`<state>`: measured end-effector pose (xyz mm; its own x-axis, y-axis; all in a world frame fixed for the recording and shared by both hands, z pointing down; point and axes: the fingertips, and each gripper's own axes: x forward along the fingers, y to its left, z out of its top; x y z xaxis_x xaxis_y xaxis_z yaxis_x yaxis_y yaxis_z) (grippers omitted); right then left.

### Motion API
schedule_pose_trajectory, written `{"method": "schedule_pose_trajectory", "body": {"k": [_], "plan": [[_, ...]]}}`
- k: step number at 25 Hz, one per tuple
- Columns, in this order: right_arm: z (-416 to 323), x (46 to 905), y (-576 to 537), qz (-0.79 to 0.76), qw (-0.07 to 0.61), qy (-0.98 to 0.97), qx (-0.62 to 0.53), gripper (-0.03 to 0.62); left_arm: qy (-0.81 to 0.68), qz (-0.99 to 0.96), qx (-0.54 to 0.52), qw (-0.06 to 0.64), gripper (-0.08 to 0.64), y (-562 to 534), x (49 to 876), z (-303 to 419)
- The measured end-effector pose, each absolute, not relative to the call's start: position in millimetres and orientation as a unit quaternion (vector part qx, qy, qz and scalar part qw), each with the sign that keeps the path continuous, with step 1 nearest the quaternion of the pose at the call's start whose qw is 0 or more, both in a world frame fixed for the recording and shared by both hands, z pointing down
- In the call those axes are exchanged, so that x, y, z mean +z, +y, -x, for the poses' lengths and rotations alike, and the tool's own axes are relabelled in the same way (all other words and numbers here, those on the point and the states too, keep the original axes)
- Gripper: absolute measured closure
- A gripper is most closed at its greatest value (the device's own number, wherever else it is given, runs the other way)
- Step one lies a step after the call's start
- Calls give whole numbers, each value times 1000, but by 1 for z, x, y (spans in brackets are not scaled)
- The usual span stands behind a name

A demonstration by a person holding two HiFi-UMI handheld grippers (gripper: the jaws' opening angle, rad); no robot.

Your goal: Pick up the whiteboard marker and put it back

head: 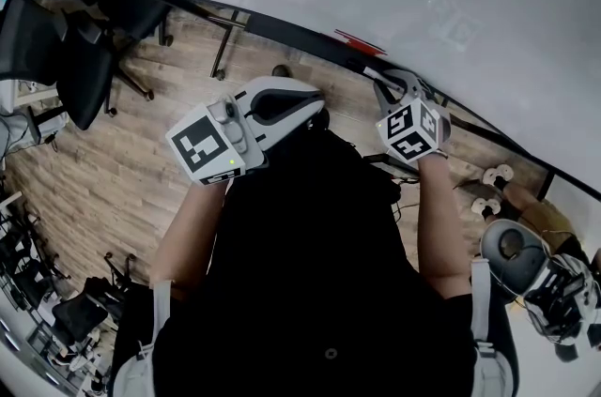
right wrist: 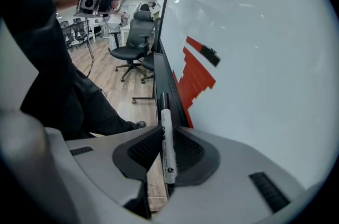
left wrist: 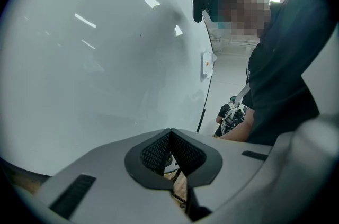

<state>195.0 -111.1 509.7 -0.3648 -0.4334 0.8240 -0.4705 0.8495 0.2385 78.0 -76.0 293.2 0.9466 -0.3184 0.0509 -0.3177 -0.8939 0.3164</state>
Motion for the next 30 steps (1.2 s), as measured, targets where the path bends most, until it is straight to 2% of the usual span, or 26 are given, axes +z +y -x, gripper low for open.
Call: {"method": "schedule_pose_trajectory", "body": {"k": [20,26,30], "plan": [[-198,510,-115,-285,484,-827,31,520,-168,-972,-6,162,548,-70,296,-70],[-193,486,-117,-300,457,-837,23,520,-165,-973,-8,160,548,-69,294,-68],[-186,439,-120,-319,404,-857,9,520,-153,-976,-9,155,548,-69,290,-75]]}}
